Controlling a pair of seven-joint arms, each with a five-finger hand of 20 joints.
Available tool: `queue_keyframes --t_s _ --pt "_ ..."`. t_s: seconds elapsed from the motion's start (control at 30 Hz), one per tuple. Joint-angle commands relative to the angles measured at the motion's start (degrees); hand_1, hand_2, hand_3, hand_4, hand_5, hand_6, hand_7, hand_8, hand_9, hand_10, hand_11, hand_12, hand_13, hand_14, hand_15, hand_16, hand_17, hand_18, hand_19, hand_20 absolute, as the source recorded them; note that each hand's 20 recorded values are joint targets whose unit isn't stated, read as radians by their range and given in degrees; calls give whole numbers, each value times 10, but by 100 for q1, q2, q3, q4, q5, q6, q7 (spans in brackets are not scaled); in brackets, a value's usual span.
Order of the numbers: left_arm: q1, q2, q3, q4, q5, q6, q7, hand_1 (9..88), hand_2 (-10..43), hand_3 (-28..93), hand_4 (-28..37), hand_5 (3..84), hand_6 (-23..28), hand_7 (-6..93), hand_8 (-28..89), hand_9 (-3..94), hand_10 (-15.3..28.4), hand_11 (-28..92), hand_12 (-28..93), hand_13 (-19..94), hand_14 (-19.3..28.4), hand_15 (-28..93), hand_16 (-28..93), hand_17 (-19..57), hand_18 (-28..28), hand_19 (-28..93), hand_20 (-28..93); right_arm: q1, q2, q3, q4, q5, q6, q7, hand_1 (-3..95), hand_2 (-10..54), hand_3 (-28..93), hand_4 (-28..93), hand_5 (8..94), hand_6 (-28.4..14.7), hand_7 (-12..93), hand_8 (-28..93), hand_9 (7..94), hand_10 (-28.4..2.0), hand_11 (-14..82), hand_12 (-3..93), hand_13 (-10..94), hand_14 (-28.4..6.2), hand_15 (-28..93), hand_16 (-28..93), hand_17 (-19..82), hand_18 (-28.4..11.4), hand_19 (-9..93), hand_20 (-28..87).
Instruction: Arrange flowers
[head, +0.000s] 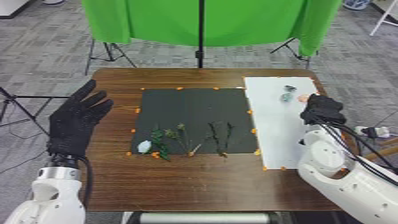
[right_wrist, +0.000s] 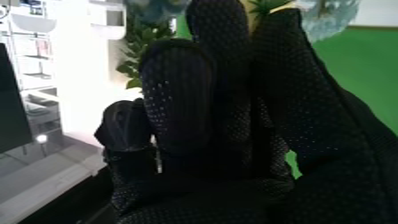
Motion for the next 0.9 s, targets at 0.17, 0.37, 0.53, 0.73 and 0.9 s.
queue_keyframes --t_s 0.17,0.37,0.53,0.73,0.9 --pt "98 -32 -24 -66 -5 33 -30 244 55 789 -233 394 84 129 -95 359 199 240 122 261 277 529 -72 -82 284 537 151 536 -944 -395 -879 -208 500 -1219 580 -95 663 -283 905 22 140 20 937 -81 205 262 822 -53 637 189 380 -234 932 525" --pt "-82 1 20 -80 46 3 -75 244 54 790 -233 394 84 130 -94 360 199 241 123 261 278 530 -72 -82 284 538 152 1444 -2486 -1334 -419 -130 330 -2151 562 -95 686 -283 905 22 138 24 937 -81 208 266 811 -56 651 197 371 -231 932 538" --pt "-356 112 97 -77 122 -72 -170 244 55 789 -233 394 85 131 -95 359 199 241 122 261 278 530 -72 -81 284 540 154 1816 -3626 -1733 632 -298 133 -2822 551 -95 694 -283 895 25 138 26 937 -77 214 280 794 -58 676 203 358 -225 932 551" --pt "-890 308 404 79 142 -96 -214 245 55 790 -233 395 85 130 -95 360 199 241 122 261 279 530 -72 -80 284 540 156 2327 -4113 -2256 1241 -132 -111 -2631 538 -95 697 -283 887 32 141 21 933 -78 237 288 772 -62 706 202 344 -222 932 561" --pt "-1092 333 528 145 165 -146 -268 244 55 789 -233 396 86 131 -94 359 199 240 121 262 279 531 -72 -80 284 541 157 2537 -4104 -2723 1346 -23 -320 -2414 534 -95 687 -283 876 41 143 9 921 -76 268 276 751 -69 728 189 331 -220 932 561"
